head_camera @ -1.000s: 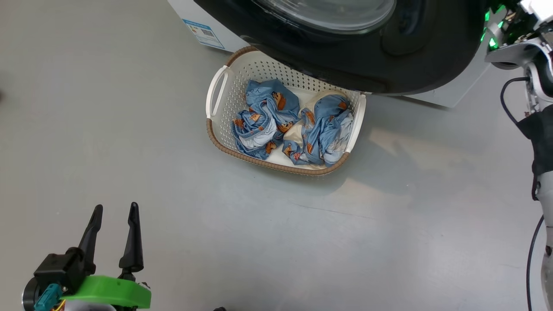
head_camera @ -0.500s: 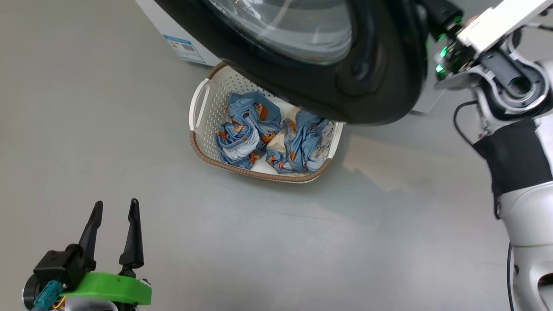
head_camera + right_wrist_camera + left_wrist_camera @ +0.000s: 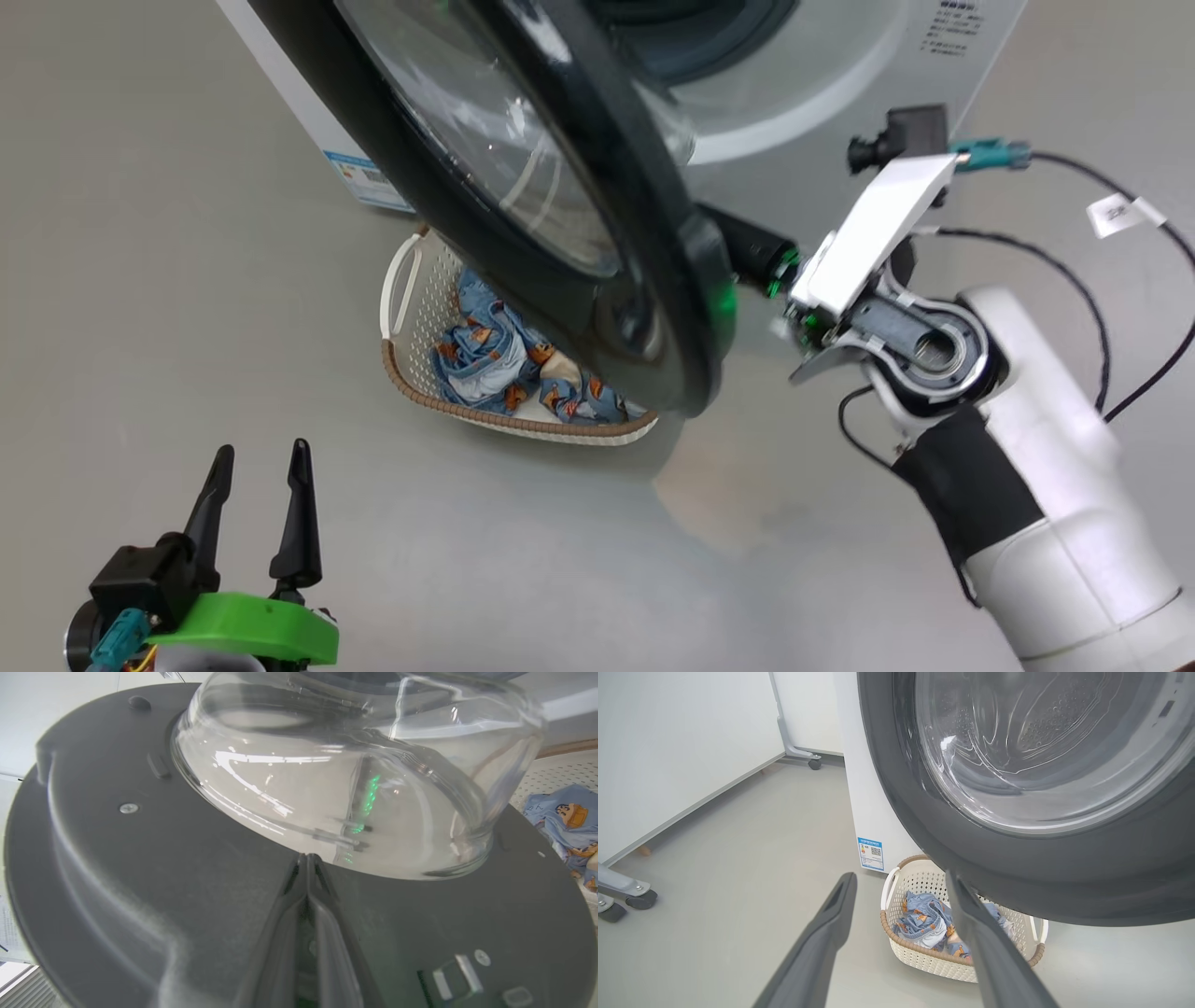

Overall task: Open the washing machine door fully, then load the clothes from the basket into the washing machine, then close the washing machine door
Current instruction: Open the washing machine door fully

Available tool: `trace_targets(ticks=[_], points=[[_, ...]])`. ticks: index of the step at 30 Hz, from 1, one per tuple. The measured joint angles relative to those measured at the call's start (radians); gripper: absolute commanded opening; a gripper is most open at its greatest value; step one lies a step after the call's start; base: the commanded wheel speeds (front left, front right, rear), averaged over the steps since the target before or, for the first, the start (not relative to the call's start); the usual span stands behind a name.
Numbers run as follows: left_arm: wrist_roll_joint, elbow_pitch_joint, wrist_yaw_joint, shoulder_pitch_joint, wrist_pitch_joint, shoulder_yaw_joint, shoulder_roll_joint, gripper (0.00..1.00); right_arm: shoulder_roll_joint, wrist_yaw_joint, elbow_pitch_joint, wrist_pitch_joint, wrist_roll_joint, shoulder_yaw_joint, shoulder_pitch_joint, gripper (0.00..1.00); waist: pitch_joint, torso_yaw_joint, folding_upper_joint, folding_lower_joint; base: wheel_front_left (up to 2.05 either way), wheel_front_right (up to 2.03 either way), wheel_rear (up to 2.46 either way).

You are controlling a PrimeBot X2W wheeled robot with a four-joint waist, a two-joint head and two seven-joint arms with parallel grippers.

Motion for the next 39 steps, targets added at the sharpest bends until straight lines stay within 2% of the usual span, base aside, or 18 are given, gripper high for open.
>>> trace_targets(ticks=[8,16,28,39], points=[[0.0,0.01,0.0,0.003,-0.002,-0.033,-0.017,1.0,0.01,0.0,-0.039,-0.001,0.021,0.075,0.076,0.0,-0.064,-0.002,0.0,0.0,0.0,0.0,0.0],[0.0,0.016,0.0,0.006,-0.002,-0.048,-0.021,1.0,0.013,0.0,-0.062,-0.018,0.045,0.147,0.125,0.0,-0.089,0.046,0.0,0.0,0.0,0.0,0.0],[0.011,0.017,0.0,0.061,-0.002,-0.04,-0.022,1.0,0.016,0.0,-0.14,-0.117,0.175,0.277,0.186,0.0,-0.165,0.096,0.0,0.0,0.0,0.0,0.0],[0.011,0.001,0.0,0.092,-0.002,-0.035,-0.023,1.0,0.016,0.0,-0.155,-0.198,0.208,0.368,0.201,0.0,-0.213,0.111,0.0,-0.0001,0.0,0.0,0.0]])
